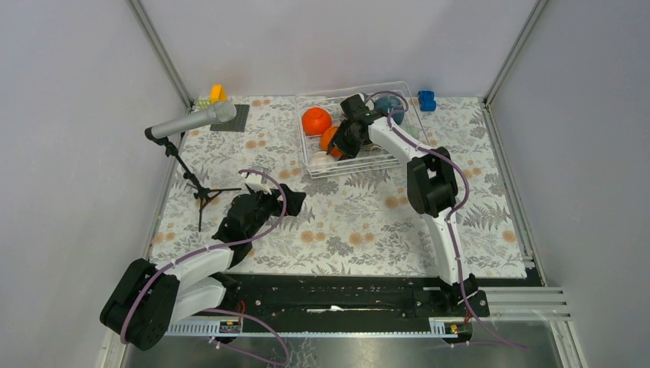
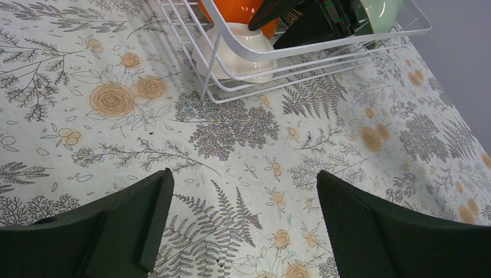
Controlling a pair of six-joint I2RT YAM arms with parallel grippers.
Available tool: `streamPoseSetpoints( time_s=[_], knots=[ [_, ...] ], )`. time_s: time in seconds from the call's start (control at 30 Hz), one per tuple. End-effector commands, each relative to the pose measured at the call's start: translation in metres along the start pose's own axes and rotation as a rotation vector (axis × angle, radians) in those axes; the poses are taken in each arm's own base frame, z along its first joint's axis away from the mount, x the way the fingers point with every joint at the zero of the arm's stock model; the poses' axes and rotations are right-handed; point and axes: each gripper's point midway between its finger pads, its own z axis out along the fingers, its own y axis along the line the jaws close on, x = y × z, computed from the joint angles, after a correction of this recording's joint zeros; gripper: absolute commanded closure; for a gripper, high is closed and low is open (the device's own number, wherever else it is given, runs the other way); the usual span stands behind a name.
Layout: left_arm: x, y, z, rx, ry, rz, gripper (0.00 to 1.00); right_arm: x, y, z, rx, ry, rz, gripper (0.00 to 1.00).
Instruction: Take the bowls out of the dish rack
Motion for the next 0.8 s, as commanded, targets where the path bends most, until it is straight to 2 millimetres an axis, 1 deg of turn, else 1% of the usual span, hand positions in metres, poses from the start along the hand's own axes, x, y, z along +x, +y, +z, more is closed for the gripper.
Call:
streamPoseSetpoints(
  time_s=[0.0, 0.07, 0.2, 0.23, 0.3, 0.37, 0.5, 0.77],
  knots=[
    [-0.033, -0.014, 0.005, 0.034, -0.093, 0.017, 0.01, 0.000, 0.011, -0.029, -0.020, -0.024, 0.064, 0.50],
    [-0.033, -0.014, 0.004, 0.035, -0.094, 0.017, 0.01, -0.002, 0.015, -0.036, -0.032, -0.040, 0.059, 0.51],
    [-0.033, -0.014, 0.005, 0.035, -0.094, 0.017, 0.01, -0.004, 0.018, -0.044, -0.046, -0.056, 0.043, 0.51],
    [-0.033, -0.014, 0.005, 0.034, -0.094, 0.017, 0.01, -0.004, 0.018, -0.045, -0.046, -0.058, 0.040, 0.47],
    [-0.033, -0.014, 0.005, 0.034, -0.093, 0.017, 0.01, -0.006, 0.018, -0.046, -0.043, -0.067, 0.036, 0.29],
    [-0.033, -0.014, 0.004, 0.034, -0.093, 0.017, 0.01, -0.007, 0.016, -0.043, -0.035, -0.073, 0.030, 0.17],
    [-0.033, -0.014, 0.005, 0.032, -0.092, 0.018, 0.01, -0.004, 0.009, -0.031, -0.011, -0.046, 0.028, 0.01],
    [-0.033, -0.013, 0.004, 0.030, -0.093, 0.020, 0.01, 0.007, -0.003, -0.006, 0.026, 0.028, 0.039, 0.00]
  ],
)
